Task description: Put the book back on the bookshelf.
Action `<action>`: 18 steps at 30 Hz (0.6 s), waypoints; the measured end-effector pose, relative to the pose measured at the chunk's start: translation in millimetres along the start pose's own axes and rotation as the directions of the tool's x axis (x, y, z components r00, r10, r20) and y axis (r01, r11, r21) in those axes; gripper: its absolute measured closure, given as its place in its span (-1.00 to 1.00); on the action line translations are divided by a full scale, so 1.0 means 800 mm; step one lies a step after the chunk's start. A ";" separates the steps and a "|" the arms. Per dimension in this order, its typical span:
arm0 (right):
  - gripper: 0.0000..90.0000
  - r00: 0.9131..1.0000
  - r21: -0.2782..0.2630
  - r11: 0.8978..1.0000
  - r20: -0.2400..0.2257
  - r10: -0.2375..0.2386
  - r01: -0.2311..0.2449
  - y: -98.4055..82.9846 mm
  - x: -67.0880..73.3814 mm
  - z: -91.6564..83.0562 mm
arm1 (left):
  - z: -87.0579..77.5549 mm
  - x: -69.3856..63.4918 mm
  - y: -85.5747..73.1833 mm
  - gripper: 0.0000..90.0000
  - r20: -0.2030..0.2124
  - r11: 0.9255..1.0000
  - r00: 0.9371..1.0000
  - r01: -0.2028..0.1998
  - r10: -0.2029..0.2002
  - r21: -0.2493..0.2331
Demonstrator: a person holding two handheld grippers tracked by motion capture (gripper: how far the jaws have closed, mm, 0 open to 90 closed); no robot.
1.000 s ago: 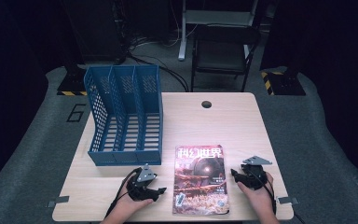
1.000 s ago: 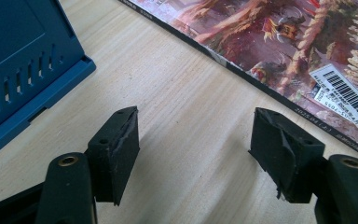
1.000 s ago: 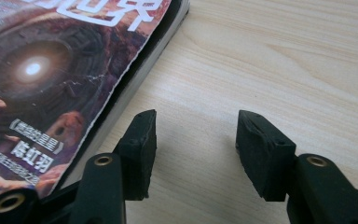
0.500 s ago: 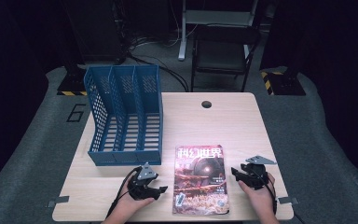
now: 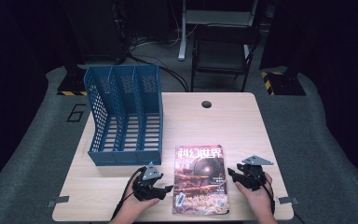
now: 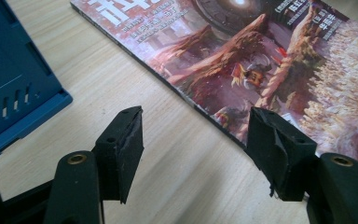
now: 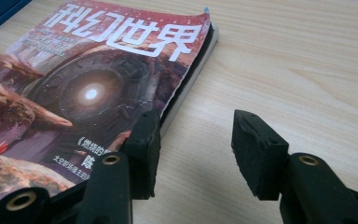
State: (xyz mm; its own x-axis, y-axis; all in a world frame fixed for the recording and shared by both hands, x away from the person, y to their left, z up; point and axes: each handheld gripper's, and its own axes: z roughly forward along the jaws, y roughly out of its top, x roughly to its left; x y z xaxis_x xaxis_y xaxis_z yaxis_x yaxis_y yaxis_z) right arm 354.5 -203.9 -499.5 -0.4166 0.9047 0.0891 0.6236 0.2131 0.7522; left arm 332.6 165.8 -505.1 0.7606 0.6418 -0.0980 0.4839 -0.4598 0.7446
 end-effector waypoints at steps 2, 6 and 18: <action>0.15 1.000 -0.008 1.000 -0.008 -0.014 0.014 0.002 0.004 -0.001 | 0.001 -0.003 0.002 -0.19 0.002 1.000 1.000 0.001 -0.001 0.004; 0.15 1.000 -0.009 1.000 -0.019 -0.002 0.001 0.005 0.008 -0.002 | 0.001 -0.005 0.005 -0.19 -0.004 1.000 1.000 0.004 -0.004 -0.005; 0.16 0.998 -0.011 1.000 -0.061 0.012 -0.013 0.009 0.016 0.000 | 0.015 -0.014 0.011 -0.24 -0.007 1.000 1.000 0.015 -0.015 0.019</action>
State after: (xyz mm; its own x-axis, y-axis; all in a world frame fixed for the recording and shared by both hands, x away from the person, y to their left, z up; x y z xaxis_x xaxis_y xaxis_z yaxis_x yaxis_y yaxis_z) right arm 353.4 -190.6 -493.3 -0.4484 0.8832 0.1378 0.6217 0.1974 0.7580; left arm 333.8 147.0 -505.3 0.7502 0.6529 -0.1048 0.5034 -0.4612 0.7306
